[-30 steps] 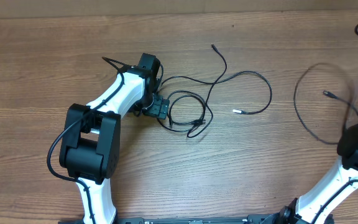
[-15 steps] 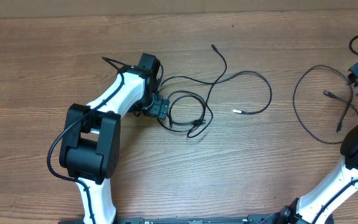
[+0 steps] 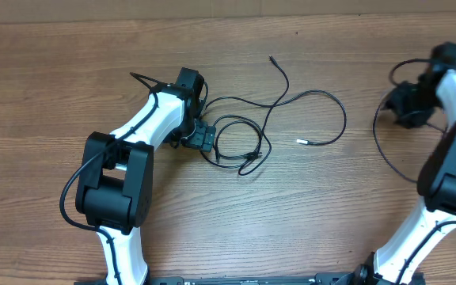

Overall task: Untangle cables
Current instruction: 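Release the cable at the right and move the right gripper back toward center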

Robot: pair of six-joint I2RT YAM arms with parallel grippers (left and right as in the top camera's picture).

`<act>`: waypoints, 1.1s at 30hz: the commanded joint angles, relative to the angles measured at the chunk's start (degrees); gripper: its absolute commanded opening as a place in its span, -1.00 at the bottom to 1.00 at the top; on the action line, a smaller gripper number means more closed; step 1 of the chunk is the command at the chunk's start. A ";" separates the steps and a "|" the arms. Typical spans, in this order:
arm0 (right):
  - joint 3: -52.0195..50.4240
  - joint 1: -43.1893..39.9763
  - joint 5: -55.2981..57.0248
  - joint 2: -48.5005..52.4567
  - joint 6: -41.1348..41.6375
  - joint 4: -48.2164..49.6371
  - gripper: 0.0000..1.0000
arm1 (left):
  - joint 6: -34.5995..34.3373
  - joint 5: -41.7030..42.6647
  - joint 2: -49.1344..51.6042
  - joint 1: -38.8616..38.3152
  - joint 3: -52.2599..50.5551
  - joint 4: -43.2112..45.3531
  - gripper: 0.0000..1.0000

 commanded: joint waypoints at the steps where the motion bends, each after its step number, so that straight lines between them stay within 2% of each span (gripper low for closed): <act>1: -3.10 2.91 -0.48 0.81 -3.02 3.21 -0.22 | -1.53 -2.21 5.64 0.63 -3.78 0.68 0.99; 6: -6.38 6.40 7.43 0.94 -3.43 6.99 -0.65 | -1.53 -2.21 5.64 0.63 -3.78 0.66 1.00; 8: -7.08 6.86 9.49 0.96 -3.43 7.37 -0.74 | -1.53 -2.23 5.64 0.63 -3.78 0.63 1.00; 16: -8.31 4.96 13.97 0.96 -3.41 7.76 -0.81 | -1.53 -2.21 5.64 0.63 -3.78 0.61 1.00; 33: -8.72 -8.26 13.86 0.96 -1.38 7.21 -0.83 | -1.53 -2.21 5.64 0.63 -3.78 0.70 1.00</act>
